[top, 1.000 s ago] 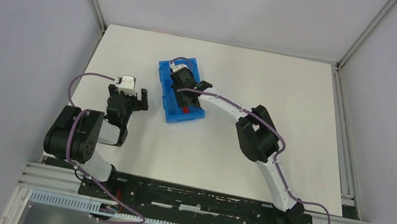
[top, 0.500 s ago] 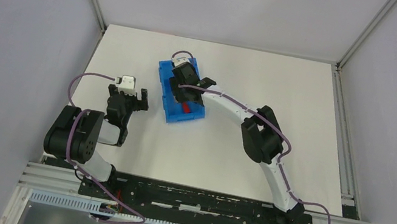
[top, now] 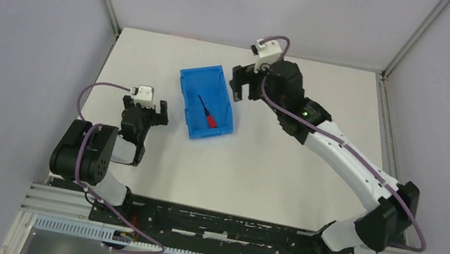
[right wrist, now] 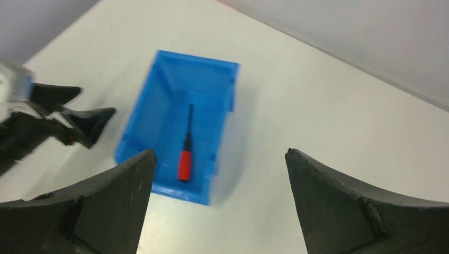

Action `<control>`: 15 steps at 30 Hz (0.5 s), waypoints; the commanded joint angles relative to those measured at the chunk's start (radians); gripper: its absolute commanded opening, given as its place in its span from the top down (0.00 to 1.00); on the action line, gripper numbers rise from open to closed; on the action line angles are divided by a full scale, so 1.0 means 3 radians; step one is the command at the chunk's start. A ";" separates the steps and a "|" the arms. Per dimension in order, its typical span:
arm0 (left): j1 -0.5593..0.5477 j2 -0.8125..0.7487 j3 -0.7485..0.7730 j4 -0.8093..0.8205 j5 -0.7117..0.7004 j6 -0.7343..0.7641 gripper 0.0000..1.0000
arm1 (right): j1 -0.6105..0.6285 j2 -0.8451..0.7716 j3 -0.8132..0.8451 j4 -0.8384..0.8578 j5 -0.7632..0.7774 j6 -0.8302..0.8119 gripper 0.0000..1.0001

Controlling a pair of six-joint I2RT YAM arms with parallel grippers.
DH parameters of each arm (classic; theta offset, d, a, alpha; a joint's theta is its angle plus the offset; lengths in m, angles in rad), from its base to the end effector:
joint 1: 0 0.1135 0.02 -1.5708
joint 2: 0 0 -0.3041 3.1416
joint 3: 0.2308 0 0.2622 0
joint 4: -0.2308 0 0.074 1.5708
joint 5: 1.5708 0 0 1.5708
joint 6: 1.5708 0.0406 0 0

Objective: Put the screwdriver in the bin

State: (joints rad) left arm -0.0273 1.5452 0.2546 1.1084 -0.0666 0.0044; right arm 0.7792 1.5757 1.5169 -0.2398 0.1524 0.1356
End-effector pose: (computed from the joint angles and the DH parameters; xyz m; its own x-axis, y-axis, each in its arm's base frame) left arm 0.2530 -0.0042 0.1680 -0.1813 0.0093 -0.9834 -0.0374 0.9992 0.0164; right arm 0.2810 0.2689 0.4289 -0.2873 -0.0960 -0.9530 -0.5576 0.8257 0.0850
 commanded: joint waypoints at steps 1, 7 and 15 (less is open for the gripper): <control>0.0022 -0.0058 0.0010 0.0105 0.0046 -0.0096 0.00 | -0.0251 -0.0533 -0.0936 0.0242 0.0397 -0.0179 0.02; 0.0025 -0.0058 0.0010 0.0108 0.0048 -0.0096 0.00 | -0.0617 -0.1369 -0.2659 0.0999 0.0771 -0.0176 0.02; 0.0024 -0.0058 0.0010 0.0105 0.0049 -0.0096 0.00 | -0.0760 -0.1682 -0.3770 0.1520 0.0958 -0.0031 0.02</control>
State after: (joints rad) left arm -0.0273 1.5452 0.2546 1.1080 -0.0666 0.0044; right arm 0.5587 1.1004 0.4236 0.0395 0.3985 0.1028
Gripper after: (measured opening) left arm 0.997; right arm 0.982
